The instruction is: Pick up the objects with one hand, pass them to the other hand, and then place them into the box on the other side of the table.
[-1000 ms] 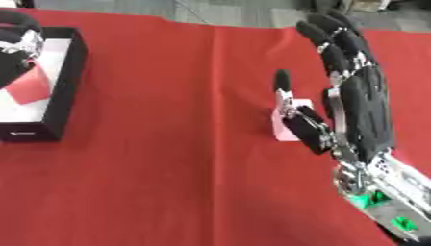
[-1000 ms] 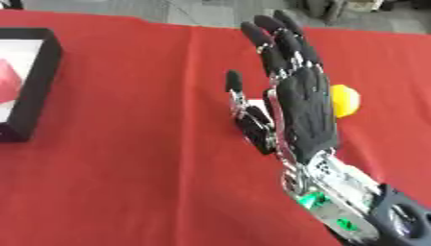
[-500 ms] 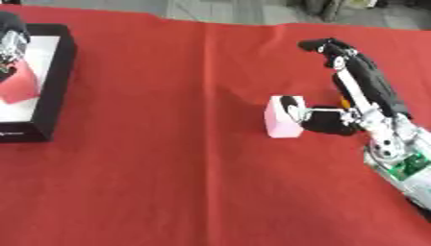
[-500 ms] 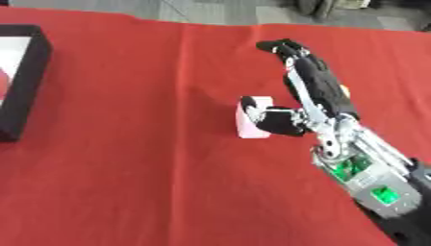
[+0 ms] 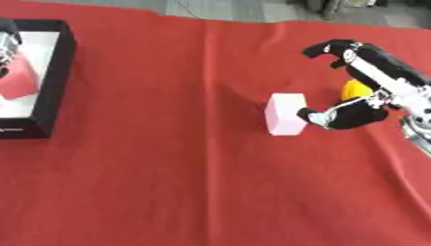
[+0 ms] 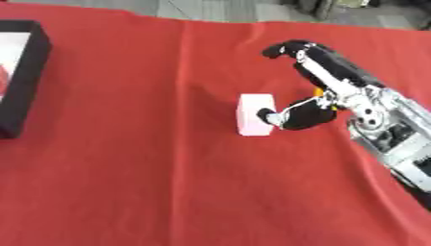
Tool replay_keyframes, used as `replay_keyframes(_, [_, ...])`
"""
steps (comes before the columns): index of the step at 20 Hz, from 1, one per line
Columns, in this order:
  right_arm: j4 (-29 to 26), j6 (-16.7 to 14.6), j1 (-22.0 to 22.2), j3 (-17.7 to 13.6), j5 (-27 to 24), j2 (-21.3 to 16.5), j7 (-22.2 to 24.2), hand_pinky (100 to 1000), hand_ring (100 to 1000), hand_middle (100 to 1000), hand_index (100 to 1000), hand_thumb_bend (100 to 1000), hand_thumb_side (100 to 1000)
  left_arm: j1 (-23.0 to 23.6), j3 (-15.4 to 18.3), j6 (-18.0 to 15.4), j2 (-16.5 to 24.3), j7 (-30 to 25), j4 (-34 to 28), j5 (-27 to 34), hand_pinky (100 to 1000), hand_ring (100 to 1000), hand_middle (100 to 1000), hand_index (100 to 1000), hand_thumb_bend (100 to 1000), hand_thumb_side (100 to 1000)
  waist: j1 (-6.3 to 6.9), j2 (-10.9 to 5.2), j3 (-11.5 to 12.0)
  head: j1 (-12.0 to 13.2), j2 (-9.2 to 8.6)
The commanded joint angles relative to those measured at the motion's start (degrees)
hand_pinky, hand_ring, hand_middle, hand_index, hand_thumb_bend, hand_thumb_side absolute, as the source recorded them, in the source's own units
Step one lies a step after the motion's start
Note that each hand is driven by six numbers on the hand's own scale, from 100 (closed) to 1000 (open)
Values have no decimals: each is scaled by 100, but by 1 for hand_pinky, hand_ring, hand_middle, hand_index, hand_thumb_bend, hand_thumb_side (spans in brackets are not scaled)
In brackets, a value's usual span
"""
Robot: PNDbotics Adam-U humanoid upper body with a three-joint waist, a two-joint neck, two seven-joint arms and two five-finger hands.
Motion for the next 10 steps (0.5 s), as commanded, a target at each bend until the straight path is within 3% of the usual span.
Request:
replay_keyframes(1, [-53, 145, -115, -124, -56, -268, 130, 859, 958, 828, 880, 465, 100, -64, 114, 22, 151, 34, -93, 35, 725, 776, 798, 792, 100, 662, 11, -92, 20, -52, -45])
replay_keyframes(10, [-53, 497, -69, -33, 27, -219, 145, 864, 964, 829, 883, 469, 100, -293, 24, -137, 151, -66, -93, 31, 722, 771, 792, 792, 100, 655, -47, 26, 263, -323, -179])
